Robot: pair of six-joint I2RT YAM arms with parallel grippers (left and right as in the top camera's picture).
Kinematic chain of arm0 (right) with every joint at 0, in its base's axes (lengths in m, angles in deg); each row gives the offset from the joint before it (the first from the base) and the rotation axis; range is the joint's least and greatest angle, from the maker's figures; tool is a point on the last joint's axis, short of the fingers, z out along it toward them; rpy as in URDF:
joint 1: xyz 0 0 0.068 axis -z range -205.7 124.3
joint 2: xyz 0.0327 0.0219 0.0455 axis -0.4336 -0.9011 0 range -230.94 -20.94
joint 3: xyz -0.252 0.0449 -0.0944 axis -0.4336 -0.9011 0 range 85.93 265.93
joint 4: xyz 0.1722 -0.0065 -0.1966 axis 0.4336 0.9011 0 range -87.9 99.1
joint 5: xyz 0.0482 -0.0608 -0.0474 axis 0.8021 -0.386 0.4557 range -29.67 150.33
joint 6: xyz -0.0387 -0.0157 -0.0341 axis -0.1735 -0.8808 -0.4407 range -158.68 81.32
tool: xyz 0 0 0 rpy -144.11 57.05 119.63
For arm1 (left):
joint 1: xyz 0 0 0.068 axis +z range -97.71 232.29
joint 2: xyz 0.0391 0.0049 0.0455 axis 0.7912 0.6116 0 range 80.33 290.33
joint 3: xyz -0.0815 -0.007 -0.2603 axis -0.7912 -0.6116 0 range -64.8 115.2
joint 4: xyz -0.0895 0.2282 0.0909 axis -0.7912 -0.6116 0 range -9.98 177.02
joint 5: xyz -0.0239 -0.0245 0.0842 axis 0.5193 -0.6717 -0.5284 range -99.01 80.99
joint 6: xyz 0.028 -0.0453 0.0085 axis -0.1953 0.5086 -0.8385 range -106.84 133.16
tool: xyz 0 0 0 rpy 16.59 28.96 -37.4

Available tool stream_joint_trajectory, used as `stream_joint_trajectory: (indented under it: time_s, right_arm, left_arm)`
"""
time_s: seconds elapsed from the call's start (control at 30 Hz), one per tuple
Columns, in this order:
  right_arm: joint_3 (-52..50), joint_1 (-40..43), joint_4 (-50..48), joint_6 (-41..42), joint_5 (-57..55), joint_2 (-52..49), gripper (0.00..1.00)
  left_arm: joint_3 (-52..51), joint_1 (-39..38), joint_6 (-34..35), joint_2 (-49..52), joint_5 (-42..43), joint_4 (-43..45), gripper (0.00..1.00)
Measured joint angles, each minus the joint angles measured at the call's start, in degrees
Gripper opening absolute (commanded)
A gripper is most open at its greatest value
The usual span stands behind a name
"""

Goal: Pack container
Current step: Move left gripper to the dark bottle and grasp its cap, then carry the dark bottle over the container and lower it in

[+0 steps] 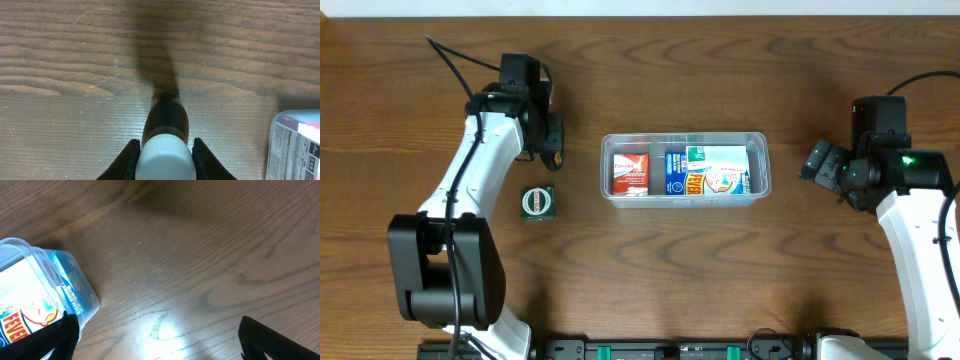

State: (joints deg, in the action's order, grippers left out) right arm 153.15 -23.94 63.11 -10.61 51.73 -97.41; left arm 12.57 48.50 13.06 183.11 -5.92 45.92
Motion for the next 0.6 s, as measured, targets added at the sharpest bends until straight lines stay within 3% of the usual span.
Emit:
stream_joint_trajectory:
  time_s: [0.3, 0.6]
  right_arm:
    - [0.0, 0.0, 0.0, 0.0, 0.0, 0.0, 0.99]
    - [0.0, 0.0, 0.0, 0.0, 0.0, 0.0, 0.99]
  left_arm:
    - [0.0, -0.5, 0.1, -2.6, 1.5, -3.9, 0.2]
    - [0.2, -11.1, 1.7, -21.9, 1.5, -7.1, 0.19]
